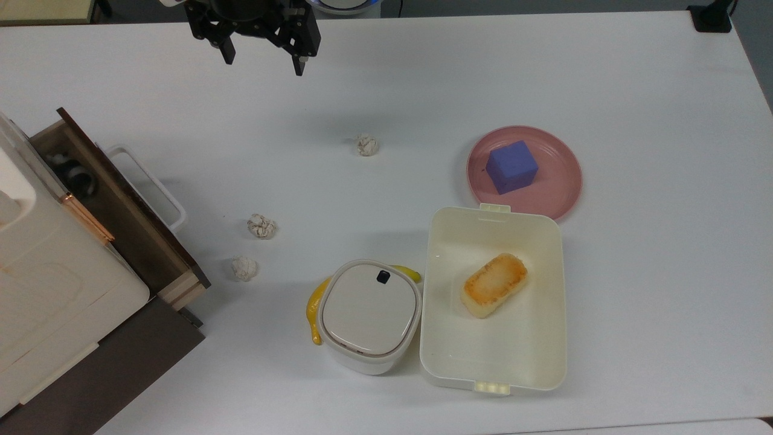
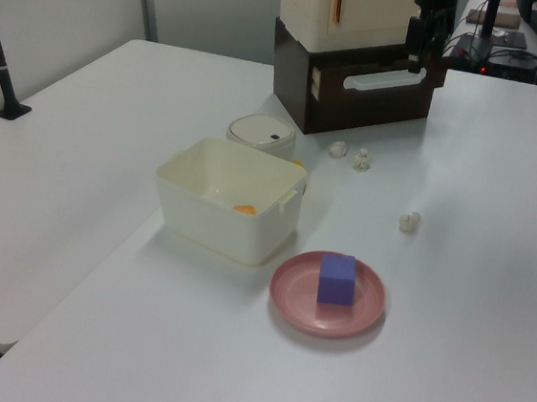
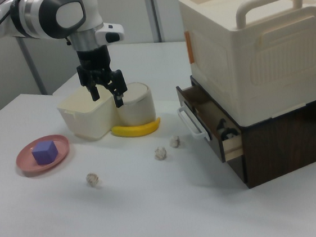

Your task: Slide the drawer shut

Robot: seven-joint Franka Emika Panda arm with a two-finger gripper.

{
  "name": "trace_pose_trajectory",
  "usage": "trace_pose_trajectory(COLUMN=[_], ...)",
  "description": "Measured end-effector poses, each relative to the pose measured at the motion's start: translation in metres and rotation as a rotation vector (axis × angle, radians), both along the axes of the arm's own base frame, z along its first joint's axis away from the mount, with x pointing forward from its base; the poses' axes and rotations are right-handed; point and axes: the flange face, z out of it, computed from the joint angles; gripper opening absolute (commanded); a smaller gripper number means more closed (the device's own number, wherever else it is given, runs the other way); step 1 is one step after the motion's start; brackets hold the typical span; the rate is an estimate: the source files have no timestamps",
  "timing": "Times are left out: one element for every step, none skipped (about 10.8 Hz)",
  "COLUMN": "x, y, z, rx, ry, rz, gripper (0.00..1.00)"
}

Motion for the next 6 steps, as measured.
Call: trace_pose_trajectory(x=[0.0, 0.0, -0.0001, -0.0001, -0.0001, -0.0001], y=[0.0006, 0.0004, -0.0001, -0.0004, -0.0004, -0.0004], z=[-0.0003, -0.0003, -0.0004, -0.0004, -0.0005, -0.0006], rx=[0.0, 0.001, 0.001, 0.001, 0.001, 0.001], ry=[0.001, 0.0, 0.0, 0.0, 0.001, 0.001], rz=[0.004, 0.03, 0.046, 0.048, 0.05, 0.058], gripper=[1.0, 1.0, 1.0, 1.0, 1.0, 1.0])
